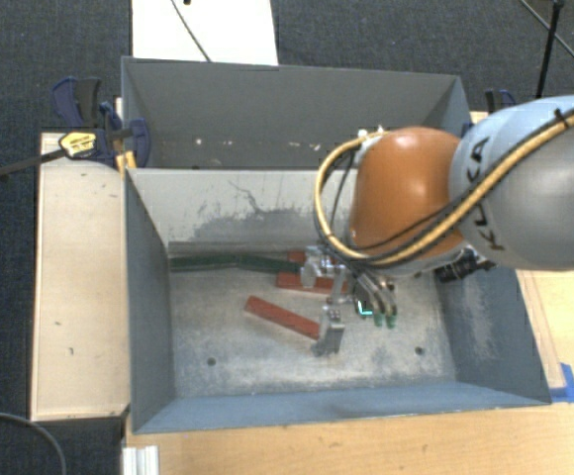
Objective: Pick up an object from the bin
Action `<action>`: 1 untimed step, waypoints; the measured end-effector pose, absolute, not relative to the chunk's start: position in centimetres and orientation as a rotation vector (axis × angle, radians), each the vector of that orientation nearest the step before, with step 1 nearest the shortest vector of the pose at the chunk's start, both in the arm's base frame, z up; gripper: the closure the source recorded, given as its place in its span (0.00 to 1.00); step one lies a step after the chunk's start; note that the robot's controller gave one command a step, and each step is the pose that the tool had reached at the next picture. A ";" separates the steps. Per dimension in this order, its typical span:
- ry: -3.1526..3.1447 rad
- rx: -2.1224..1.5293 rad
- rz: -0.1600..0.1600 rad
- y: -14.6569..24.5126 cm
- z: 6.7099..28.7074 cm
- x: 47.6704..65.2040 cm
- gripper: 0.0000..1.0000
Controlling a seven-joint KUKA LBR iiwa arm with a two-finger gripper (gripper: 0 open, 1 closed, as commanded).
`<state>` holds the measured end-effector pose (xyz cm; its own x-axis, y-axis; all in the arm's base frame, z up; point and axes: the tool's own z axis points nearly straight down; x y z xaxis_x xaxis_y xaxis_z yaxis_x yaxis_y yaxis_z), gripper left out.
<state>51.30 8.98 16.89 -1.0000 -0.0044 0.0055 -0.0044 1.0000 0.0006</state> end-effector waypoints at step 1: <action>-3.135 -0.032 0.000 8.9 6.6 50.9 0.00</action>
Offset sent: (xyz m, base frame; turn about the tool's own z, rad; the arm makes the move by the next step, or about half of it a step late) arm -0.0018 -0.0012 -0.0989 0.0302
